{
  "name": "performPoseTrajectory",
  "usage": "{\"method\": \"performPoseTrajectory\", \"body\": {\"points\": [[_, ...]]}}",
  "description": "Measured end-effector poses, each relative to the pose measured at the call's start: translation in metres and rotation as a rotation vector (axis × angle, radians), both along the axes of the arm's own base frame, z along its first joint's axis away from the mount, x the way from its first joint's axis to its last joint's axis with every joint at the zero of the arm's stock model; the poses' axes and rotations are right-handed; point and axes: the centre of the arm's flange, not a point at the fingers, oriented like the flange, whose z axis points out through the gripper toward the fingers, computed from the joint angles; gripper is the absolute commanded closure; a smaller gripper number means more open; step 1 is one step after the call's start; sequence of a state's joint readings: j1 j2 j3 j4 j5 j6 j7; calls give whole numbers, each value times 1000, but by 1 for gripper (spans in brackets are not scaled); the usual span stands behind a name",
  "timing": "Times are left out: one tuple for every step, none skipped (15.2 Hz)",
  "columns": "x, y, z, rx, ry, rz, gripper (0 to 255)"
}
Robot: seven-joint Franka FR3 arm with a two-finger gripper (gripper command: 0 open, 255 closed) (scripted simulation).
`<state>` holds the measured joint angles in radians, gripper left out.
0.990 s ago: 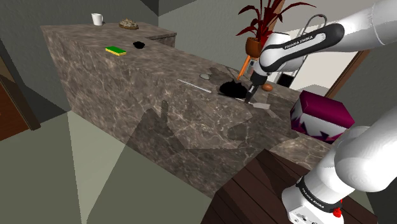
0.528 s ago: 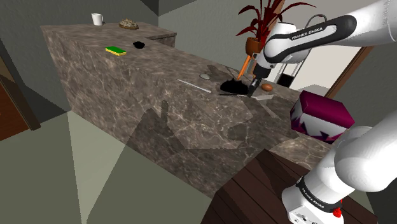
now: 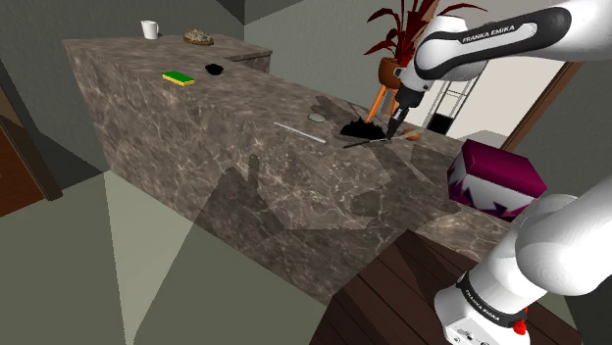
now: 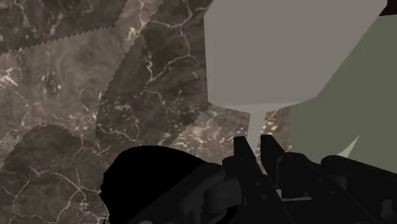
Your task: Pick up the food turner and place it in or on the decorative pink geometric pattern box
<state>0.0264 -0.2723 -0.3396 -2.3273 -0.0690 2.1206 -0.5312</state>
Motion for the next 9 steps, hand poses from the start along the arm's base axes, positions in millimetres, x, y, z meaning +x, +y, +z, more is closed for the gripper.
{"method": "performPoseTrajectory", "body": {"points": [[0,-1,5,0,0,0,255],[0,0,10,0,0,0,255],[0,0,16,0,0,0,255],[0,1,21,0,0,0,255],[1,0,25,0,0,0,255],[1,-1,31,0,0,0,255],[1,0,36,0,0,0,255],[2,1,42,0,0,0,255],[0,1,48,0,0,0,255]]}}
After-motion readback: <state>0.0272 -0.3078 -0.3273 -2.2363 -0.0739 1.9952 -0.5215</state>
